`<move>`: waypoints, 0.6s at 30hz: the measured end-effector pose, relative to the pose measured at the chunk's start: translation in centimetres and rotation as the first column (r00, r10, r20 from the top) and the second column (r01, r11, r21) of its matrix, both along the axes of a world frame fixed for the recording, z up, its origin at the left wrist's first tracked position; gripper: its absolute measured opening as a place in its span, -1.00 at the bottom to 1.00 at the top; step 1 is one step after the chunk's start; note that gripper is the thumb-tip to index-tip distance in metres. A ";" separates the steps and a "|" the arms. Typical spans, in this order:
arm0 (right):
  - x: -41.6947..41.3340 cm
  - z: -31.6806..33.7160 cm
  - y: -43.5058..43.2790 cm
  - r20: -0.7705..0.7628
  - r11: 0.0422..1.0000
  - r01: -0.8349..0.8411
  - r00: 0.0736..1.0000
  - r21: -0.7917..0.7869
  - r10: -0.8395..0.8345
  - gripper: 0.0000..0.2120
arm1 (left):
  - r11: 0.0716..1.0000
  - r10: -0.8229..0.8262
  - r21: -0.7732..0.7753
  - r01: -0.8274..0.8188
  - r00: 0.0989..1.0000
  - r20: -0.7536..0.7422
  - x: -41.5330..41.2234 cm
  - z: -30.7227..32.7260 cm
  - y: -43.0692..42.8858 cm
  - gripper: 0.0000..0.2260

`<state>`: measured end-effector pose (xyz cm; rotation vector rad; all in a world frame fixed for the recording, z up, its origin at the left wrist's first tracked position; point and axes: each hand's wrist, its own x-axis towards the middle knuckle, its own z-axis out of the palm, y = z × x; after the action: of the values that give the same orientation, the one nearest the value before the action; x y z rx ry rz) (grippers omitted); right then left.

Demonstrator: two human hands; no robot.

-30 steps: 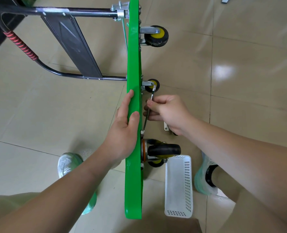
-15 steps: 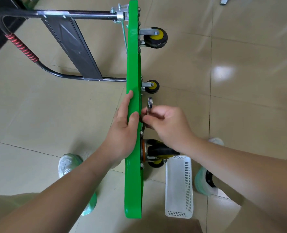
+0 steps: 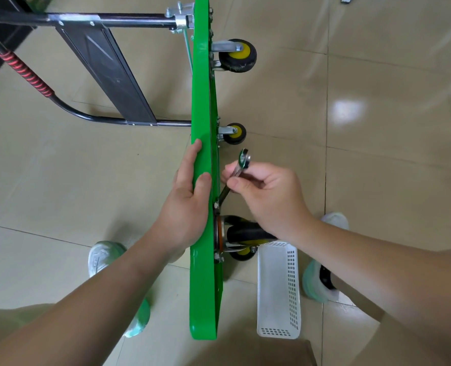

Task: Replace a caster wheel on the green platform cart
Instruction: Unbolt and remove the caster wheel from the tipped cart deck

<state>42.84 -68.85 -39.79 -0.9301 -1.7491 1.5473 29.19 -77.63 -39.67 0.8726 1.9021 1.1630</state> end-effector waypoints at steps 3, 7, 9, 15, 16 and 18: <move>-0.3 0.6 0.8 -0.022 1.000 -0.019 1.000 0.014 0.019 -0.81 | 1.000 -0.003 0.009 0.003 1.000 -0.007 -0.1 -0.1 -0.1 -0.51; -1.4 0.4 3.3 0.032 0.998 0.020 0.999 -0.060 -0.018 -0.81 | 1.000 -0.020 -0.002 0.020 1.000 -0.022 -0.1 0.1 0.0 -0.50; -2.0 0.0 4.5 0.058 0.990 0.031 0.998 -0.137 -0.023 -0.83 | 1.000 -0.025 -0.006 0.025 0.999 -0.032 -0.1 0.3 0.0 -0.50; -3.6 -1.1 5.5 0.107 0.936 -0.008 0.993 -0.352 0.049 -0.87 | 0.999 -0.032 -0.014 0.031 0.998 -0.046 -0.1 0.3 -0.1 -0.50; -3.8 -1.4 5.6 0.112 0.927 -0.013 0.992 -0.375 0.059 -0.88 | 0.999 -0.033 -0.014 0.032 0.998 -0.048 -0.1 0.2 -0.1 -0.50; -4.1 -2.0 5.9 0.118 0.913 -0.019 0.990 -0.408 0.073 -0.88 | 0.999 -0.033 -0.011 0.033 0.998 -0.048 -0.2 0.0 -0.1 -0.50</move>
<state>38.72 -62.98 -41.78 -1.2210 -1.5699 1.9670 28.98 -77.76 -39.70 0.9309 1.9239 1.1206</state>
